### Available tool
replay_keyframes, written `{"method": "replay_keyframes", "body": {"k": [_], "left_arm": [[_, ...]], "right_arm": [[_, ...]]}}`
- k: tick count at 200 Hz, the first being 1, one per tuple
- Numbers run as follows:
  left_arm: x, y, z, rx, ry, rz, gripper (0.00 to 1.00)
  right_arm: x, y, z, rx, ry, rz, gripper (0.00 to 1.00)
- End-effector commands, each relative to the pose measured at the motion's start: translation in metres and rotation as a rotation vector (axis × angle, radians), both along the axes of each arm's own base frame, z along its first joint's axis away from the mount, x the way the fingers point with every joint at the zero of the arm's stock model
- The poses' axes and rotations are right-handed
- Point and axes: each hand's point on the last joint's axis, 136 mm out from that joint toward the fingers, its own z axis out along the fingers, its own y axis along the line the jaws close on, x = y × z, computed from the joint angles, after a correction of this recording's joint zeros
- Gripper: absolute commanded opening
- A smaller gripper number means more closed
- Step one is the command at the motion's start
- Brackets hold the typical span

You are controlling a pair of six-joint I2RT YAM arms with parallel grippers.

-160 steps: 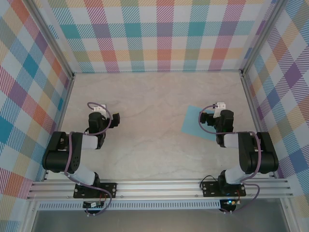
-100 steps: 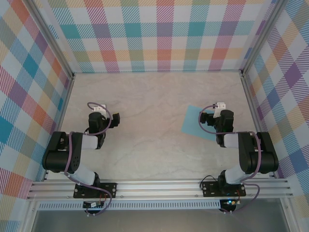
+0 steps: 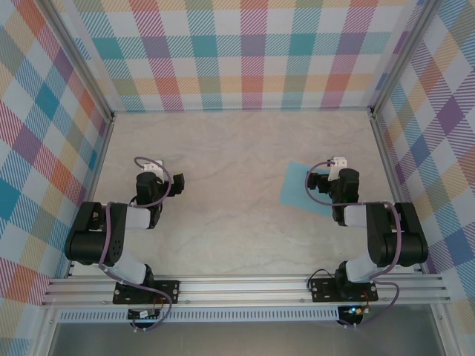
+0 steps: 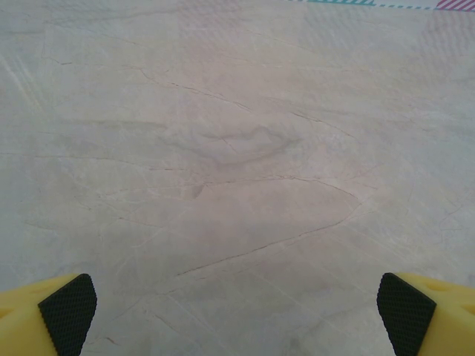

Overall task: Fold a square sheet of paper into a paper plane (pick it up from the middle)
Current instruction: Move the square sheet of paper to the center of the table.

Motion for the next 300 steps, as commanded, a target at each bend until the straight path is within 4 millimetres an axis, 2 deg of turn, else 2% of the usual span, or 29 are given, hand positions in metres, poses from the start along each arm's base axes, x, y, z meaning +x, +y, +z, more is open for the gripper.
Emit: {"method": "replay_keyframes", "body": {"k": [1, 271, 300], "left_arm": [[0.004, -0.001, 0.006, -0.002, -0.023, -0.001, 1.00], [0.003, -0.003, 0.006, -0.006, -0.025, -0.018, 1.00], [-0.001, -0.010, 0.018, -0.003, -0.038, -0.057, 1.00]], "right_arm": [[0.006, 0.002, 0.010, 0.023, -0.039, 0.011, 1.00], [0.006, 0.003, 0.010, 0.035, -0.032, 0.026, 1.00], [0.004, 0.006, 0.017, 0.025, -0.038, 0.040, 1.00]]}}
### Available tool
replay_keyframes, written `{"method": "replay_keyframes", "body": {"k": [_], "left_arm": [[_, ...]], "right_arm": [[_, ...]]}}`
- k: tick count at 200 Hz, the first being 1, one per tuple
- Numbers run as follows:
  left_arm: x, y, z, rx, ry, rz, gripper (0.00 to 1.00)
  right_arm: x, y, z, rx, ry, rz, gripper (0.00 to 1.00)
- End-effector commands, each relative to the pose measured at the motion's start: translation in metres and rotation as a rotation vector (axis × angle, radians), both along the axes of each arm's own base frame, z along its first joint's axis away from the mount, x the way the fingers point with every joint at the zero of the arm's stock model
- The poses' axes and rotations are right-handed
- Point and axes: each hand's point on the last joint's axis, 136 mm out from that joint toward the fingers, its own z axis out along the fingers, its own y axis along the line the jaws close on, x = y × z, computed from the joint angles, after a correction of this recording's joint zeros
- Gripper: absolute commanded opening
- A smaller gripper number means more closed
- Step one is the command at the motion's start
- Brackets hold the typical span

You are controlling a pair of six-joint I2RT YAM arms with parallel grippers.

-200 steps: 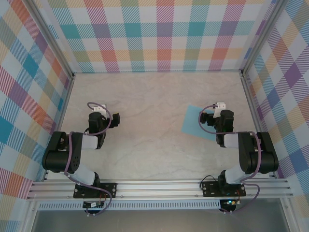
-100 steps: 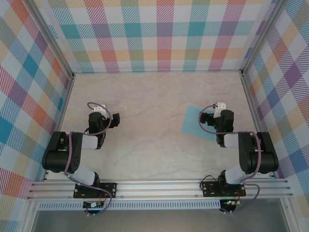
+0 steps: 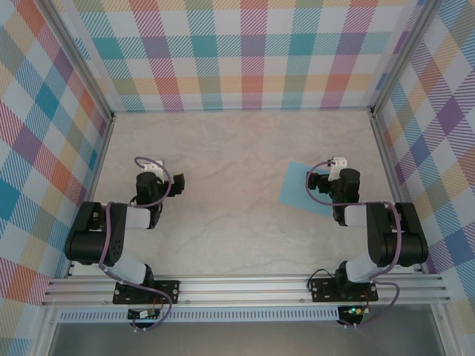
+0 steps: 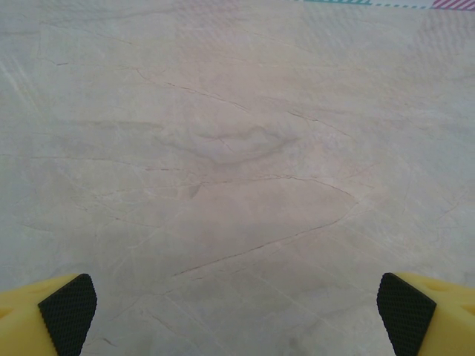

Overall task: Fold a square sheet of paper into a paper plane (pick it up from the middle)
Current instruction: Move the square sheet of paper to the center of the table.

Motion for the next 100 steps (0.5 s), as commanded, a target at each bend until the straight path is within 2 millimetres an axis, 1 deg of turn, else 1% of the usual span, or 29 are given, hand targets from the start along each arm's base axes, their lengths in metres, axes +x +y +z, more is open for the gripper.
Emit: {"method": "replay_keyframes", "body": {"k": [1, 10, 13, 15, 16, 19, 23, 32, 50, 61, 66, 68, 71, 76, 86, 100], "left_arm": [[-0.001, -0.007, 0.019, -0.003, -0.037, -0.039, 1.00], [-0.004, -0.006, 0.028, -0.012, -0.026, -0.034, 1.00], [-0.005, -0.007, 0.033, -0.014, -0.028, -0.038, 1.00], [-0.006, -0.008, 0.032, -0.018, -0.018, -0.043, 1.00], [-0.006, -0.008, 0.033, -0.018, -0.018, -0.043, 1.00], [-0.008, -0.010, 0.038, -0.022, -0.022, -0.052, 1.00], [-0.010, -0.011, 0.042, -0.027, -0.029, -0.060, 1.00], [-0.016, -0.009, 0.055, -0.045, -0.059, -0.043, 1.00], [-0.028, 0.001, 0.080, -0.107, -0.076, 0.039, 1.00], [-0.034, 0.002, 0.094, -0.150, -0.057, 0.062, 1.00], [-0.037, 0.002, 0.099, -0.169, -0.039, 0.073, 1.00], [-0.039, 0.002, 0.098, -0.176, -0.024, 0.079, 1.00], [-0.039, 0.002, 0.104, -0.189, -0.023, 0.087, 1.00], [-0.043, 0.004, 0.107, -0.201, 0.003, 0.105, 1.00], [-0.050, 0.004, 0.113, -0.234, 0.033, 0.125, 1.00], [-0.059, 0.001, 0.119, -0.278, 0.062, 0.126, 1.00]], "right_arm": [[0.004, 0.005, 0.018, 0.013, -0.039, 0.025, 1.00], [0.002, 0.006, 0.025, 0.016, -0.017, 0.028, 1.00], [0.000, 0.005, 0.024, 0.021, 0.016, 0.016, 1.00], [-0.001, 0.004, 0.024, 0.028, 0.034, 0.005, 1.00], [0.001, 0.003, 0.029, 0.032, 0.023, 0.000, 1.00], [0.002, 0.001, 0.032, 0.039, 0.039, -0.020, 1.00], [-0.001, -0.001, 0.030, 0.044, 0.083, -0.038, 1.00], [-0.007, -0.002, 0.033, 0.056, 0.127, -0.052, 1.00], [-0.025, -0.010, 0.042, 0.106, 0.205, -0.136, 1.00], [-0.038, -0.008, 0.052, 0.139, 0.266, -0.145, 1.00], [-0.044, -0.007, 0.056, 0.176, 0.294, -0.166, 1.00], [-0.046, -0.007, 0.058, 0.193, 0.305, -0.181, 1.00], [-0.049, -0.008, 0.060, 0.220, 0.320, -0.207, 1.00], [-0.053, -0.008, 0.065, 0.270, 0.347, -0.243, 1.00], [-0.063, 0.000, 0.070, 0.342, 0.416, -0.246, 1.00], [-0.073, 0.022, 0.076, 0.446, 0.494, -0.169, 1.00]]}}
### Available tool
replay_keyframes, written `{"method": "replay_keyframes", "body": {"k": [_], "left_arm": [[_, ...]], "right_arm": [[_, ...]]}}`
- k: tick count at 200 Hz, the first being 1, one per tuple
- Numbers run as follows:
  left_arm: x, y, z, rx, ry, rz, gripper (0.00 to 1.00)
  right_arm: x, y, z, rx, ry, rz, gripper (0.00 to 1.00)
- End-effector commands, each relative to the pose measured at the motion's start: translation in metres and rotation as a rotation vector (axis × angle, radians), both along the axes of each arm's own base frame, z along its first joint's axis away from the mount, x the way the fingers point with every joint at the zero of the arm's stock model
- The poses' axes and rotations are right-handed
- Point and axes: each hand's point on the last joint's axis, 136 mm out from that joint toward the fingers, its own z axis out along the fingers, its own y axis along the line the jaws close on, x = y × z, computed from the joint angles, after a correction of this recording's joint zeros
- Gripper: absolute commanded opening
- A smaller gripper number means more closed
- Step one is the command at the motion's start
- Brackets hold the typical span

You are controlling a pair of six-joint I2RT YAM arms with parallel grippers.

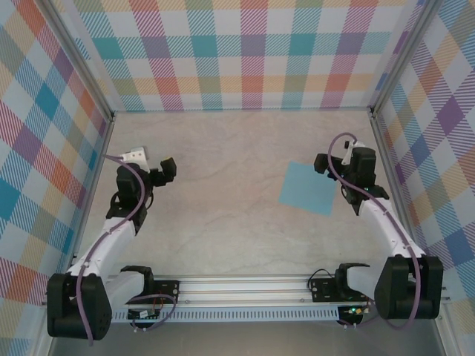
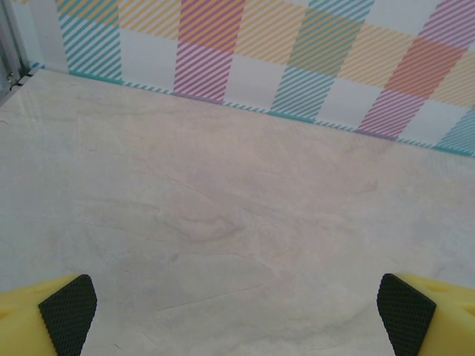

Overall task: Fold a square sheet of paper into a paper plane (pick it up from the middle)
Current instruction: Move the square sheet of paper to the center of the table.

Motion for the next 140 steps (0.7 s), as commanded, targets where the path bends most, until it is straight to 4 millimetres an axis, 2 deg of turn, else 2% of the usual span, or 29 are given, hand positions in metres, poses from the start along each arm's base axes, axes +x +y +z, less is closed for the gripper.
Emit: {"method": "replay_keyframes", "body": {"k": [1, 25, 32, 44, 57, 71, 98, 124, 140], "left_arm": [[-0.025, 0.000, -0.015, -0.114, 0.174, 0.044, 1.00], [-0.048, 0.018, -0.020, -0.244, 0.218, 0.216, 1.00], [-0.054, 0.017, -0.021, -0.272, 0.232, 0.225, 1.00], [-0.056, 0.001, -0.021, -0.296, 0.253, 0.132, 1.00], [-0.063, -0.009, -0.033, -0.345, 0.341, 0.108, 1.00], [-0.065, -0.026, -0.034, -0.393, 0.370, 0.023, 1.00], [-0.071, -0.047, -0.034, -0.473, 0.371, -0.082, 1.00], [-0.082, -0.067, -0.047, -0.514, 0.443, -0.151, 1.00], [-0.089, -0.074, -0.058, -0.503, 0.477, -0.168, 1.00]], "right_arm": [[-0.045, 0.026, -0.025, 0.237, 0.295, -0.001, 1.00], [-0.060, 0.056, -0.016, 0.388, 0.305, 0.118, 1.00], [-0.064, 0.061, -0.016, 0.419, 0.316, 0.128, 1.00], [-0.071, 0.070, -0.018, 0.465, 0.343, 0.167, 1.00], [-0.079, 0.078, -0.024, 0.501, 0.408, 0.197, 1.00], [-0.084, 0.086, -0.029, 0.525, 0.462, 0.224, 0.98], [-0.094, 0.094, -0.045, 0.461, 0.561, 0.233, 0.96], [-0.096, 0.096, -0.057, 0.408, 0.614, 0.213, 0.94], [-0.087, 0.094, -0.062, 0.358, 0.618, 0.190, 0.94]]}}
